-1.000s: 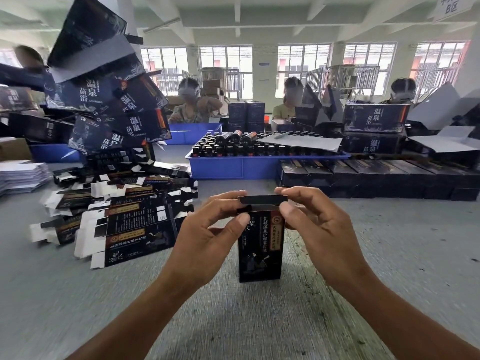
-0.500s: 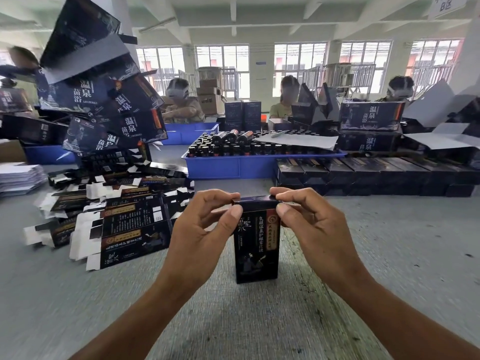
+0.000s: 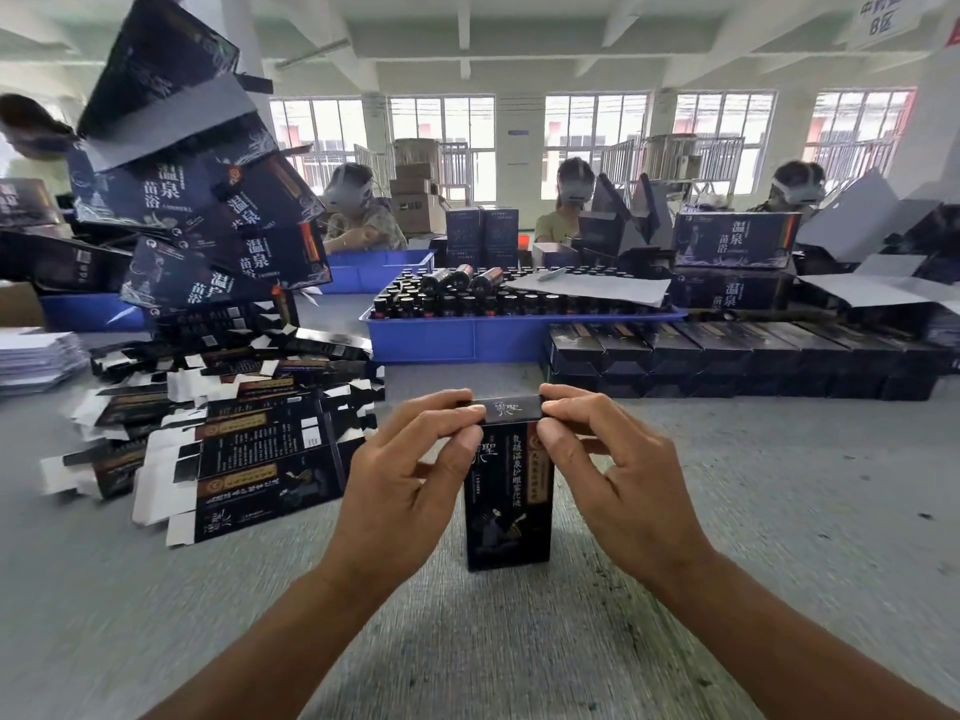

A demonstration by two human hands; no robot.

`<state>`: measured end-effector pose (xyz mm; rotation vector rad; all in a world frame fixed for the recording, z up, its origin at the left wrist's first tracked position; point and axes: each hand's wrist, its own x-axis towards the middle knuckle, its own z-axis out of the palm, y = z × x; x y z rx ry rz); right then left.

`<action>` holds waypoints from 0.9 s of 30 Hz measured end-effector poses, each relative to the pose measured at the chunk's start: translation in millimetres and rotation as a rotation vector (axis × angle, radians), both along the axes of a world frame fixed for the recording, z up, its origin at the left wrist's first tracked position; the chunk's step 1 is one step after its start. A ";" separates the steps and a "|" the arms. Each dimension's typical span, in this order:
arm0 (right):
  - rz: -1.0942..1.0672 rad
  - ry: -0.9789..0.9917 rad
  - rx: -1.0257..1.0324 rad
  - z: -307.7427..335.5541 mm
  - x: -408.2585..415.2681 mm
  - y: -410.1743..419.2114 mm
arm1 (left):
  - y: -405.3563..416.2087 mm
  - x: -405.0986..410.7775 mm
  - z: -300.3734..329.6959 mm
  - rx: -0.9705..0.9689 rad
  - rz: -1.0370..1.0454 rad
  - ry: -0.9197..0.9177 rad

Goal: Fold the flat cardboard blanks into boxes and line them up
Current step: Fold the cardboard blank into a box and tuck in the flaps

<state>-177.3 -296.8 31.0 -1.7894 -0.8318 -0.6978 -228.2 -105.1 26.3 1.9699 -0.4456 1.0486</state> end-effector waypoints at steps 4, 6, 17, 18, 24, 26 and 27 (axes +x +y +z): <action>0.004 0.072 -0.024 -2.9 0.0 0.3 | 3.4 2.3 -11.1 0.025 -0.040 0.099; 0.002 0.117 -0.081 -6.3 0.9 -0.7 | 5.6 2.9 -15.3 0.012 -0.110 0.233; -0.245 -0.214 -0.718 -29.4 -14.1 26.8 | 19.5 20.5 -23.3 -0.251 -0.060 0.472; -0.237 -0.187 -0.768 -34.3 -13.8 29.7 | 19.1 20.9 -24.5 -0.201 -0.031 0.514; -0.300 0.045 -0.928 -39.0 15.7 29.7 | 25.4 26.0 -39.7 0.060 0.236 0.638; -0.340 0.035 -0.949 -37.3 29.7 32.4 | 23.7 29.5 -42.7 0.188 0.289 0.638; -0.358 0.026 -0.957 -36.7 38.8 35.4 | 22.5 31.2 -44.9 0.253 0.303 0.632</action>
